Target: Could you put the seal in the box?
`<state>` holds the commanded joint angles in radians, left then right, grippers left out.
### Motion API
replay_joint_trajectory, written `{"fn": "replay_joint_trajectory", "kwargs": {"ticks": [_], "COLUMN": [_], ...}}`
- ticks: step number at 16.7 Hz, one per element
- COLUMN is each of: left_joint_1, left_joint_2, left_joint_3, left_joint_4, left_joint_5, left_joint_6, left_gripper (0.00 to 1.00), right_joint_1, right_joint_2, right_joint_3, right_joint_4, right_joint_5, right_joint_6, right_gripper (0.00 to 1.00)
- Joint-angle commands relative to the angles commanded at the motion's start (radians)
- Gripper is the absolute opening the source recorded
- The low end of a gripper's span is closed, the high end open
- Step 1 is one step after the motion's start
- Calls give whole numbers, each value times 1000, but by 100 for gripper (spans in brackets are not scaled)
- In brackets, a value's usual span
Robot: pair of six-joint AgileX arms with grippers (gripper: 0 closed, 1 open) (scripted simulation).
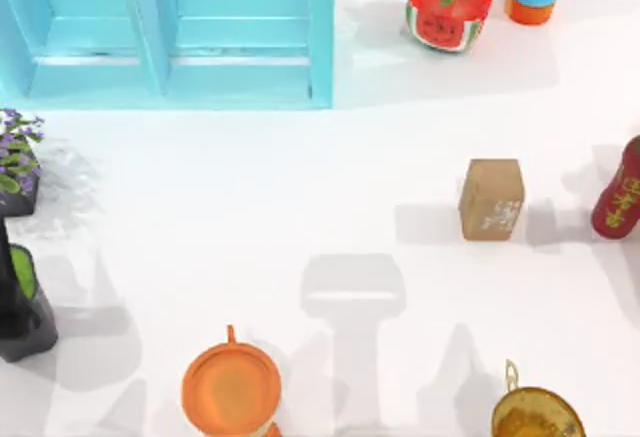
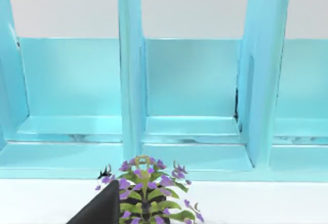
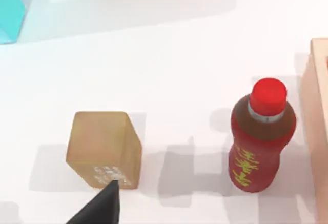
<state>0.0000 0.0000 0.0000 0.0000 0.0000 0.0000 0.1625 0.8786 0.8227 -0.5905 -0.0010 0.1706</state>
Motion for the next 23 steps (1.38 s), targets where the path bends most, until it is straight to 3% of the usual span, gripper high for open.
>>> {"fn": "replay_joint_trajectory", "kwargs": {"ticks": [7, 12, 16, 23], "left_joint_1": [0, 0, 0, 0], "left_joint_2": [0, 0, 0, 0], "left_joint_3": [0, 0, 0, 0], "left_joint_4": [0, 0, 0, 0], "left_joint_5": [0, 0, 0, 0], "left_joint_6": [0, 0, 0, 0], "left_gripper": [100, 100, 100, 100], "right_joint_1": [126, 191, 216, 214], "right_joint_2": [766, 1148, 1287, 1296], "right_joint_3": [681, 1029, 1156, 1146], "right_joint_4": [-456, -694, -787, -774], "right_joint_5": [-1, -1, -1, -1], "right_joint_6": [132, 201, 227, 227], "right_gripper": [100, 100, 100, 100]}}
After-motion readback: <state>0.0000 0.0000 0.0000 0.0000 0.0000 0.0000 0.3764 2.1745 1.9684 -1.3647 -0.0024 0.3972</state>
